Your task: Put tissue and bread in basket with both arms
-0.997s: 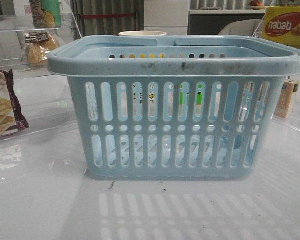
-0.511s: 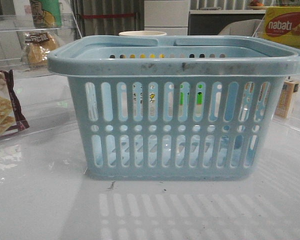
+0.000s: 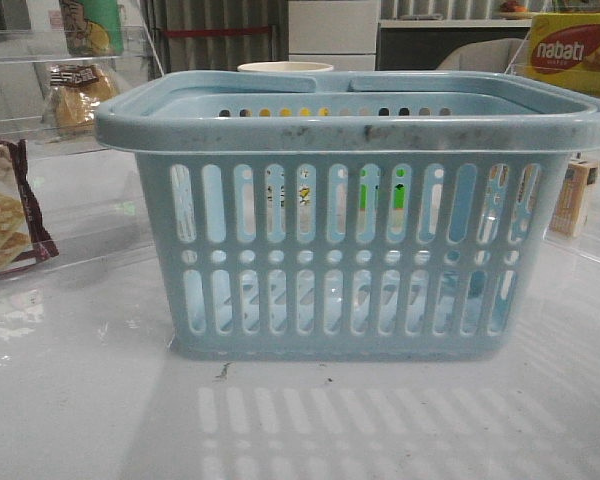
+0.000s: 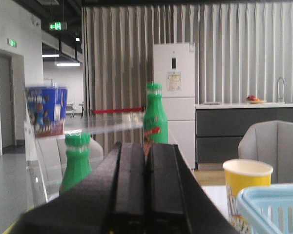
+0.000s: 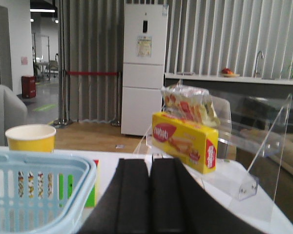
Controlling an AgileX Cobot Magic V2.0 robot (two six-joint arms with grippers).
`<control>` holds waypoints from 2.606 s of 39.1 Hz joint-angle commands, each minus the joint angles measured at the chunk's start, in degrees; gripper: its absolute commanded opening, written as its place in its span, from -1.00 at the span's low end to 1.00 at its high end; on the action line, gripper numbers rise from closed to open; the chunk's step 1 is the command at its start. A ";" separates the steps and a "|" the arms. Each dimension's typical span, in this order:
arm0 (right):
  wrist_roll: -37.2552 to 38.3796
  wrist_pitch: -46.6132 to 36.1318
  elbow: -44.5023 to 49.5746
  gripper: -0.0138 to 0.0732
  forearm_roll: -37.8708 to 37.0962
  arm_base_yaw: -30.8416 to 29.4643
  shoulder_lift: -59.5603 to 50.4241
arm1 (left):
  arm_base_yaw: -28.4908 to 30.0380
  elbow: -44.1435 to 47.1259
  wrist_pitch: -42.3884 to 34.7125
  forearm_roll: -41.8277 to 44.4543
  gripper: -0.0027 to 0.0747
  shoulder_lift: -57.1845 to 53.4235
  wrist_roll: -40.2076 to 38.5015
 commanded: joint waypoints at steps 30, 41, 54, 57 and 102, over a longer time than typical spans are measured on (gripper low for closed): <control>-0.35 24.34 -19.15 -0.56 -0.06 -0.37 33.24 | -0.08 -21.88 28.73 -1.18 -0.70 30.00 -0.39; -0.35 26.17 -17.59 -0.44 -0.02 -0.37 40.26 | -0.08 -21.44 29.09 -1.18 -0.60 35.99 -0.39; -0.12 23.59 -19.80 0.58 -1.38 -2.46 50.33 | -0.08 -21.44 27.43 -1.18 0.30 41.50 -0.39; -0.12 23.53 -23.58 0.58 -1.38 -5.61 54.85 | -0.08 -21.44 27.34 -1.18 0.30 42.09 -0.39; -0.17 21.00 -62.47 -0.23 6.91 -14.21 98.49 | -0.08 -21.44 26.98 -1.18 0.30 42.09 -0.39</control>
